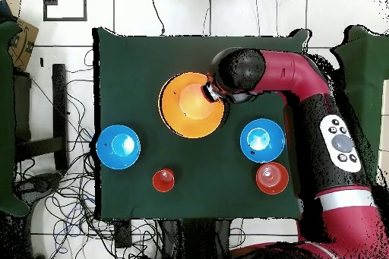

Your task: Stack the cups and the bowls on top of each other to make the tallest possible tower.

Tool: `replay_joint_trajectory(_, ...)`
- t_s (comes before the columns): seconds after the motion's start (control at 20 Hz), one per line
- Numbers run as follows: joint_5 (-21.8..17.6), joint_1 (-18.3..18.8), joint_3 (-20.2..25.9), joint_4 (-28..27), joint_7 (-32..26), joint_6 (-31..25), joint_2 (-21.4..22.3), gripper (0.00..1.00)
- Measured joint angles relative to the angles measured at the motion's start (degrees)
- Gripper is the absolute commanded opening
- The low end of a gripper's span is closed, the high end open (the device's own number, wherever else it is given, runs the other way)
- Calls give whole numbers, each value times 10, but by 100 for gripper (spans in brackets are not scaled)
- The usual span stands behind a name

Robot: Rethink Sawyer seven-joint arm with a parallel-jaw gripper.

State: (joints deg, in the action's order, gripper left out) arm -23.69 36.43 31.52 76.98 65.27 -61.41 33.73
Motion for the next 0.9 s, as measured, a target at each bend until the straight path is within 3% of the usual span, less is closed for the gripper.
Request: replay_joint_trajectory(0.9, -6, 2, 0, 0, 0, 10, 0, 0)
